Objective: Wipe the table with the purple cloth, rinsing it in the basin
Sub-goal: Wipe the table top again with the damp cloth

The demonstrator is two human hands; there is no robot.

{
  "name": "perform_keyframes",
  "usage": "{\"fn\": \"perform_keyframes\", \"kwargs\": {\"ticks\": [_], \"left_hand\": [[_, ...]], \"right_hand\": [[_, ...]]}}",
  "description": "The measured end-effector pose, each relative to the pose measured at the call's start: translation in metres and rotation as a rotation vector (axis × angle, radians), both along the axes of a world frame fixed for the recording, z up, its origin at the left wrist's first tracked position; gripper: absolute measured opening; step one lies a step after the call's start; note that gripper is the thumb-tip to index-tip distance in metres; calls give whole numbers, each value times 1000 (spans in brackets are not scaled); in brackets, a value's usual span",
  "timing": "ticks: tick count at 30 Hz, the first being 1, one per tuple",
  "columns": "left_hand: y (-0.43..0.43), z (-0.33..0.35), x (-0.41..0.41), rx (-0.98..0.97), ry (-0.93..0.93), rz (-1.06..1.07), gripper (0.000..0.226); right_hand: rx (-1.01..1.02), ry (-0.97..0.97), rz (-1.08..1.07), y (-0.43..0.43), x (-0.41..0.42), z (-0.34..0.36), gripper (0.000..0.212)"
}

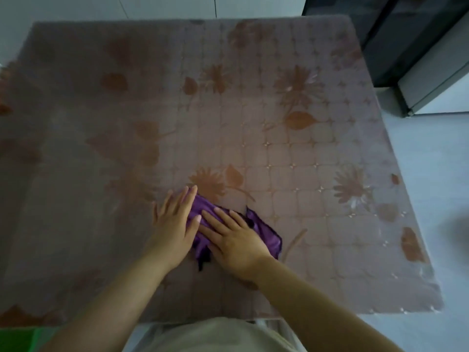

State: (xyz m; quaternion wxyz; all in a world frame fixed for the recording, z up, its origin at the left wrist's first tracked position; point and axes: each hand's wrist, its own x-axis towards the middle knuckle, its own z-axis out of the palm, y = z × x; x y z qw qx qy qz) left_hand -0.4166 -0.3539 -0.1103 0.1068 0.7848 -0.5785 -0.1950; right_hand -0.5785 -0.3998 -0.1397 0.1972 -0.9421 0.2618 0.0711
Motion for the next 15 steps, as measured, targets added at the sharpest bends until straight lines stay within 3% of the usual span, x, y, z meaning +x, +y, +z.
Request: {"fn": "perform_keyframes", "kwargs": {"ticks": [9, 15], "left_hand": [[-7, -7, 7, -22, -14, -88, 68], [16, -13, 14, 11, -17, 48, 66]], "right_hand": [[-112, 95, -783, -76, -169, -6, 62], [-116, 129, -1015, -188, -175, -7, 52]]}}
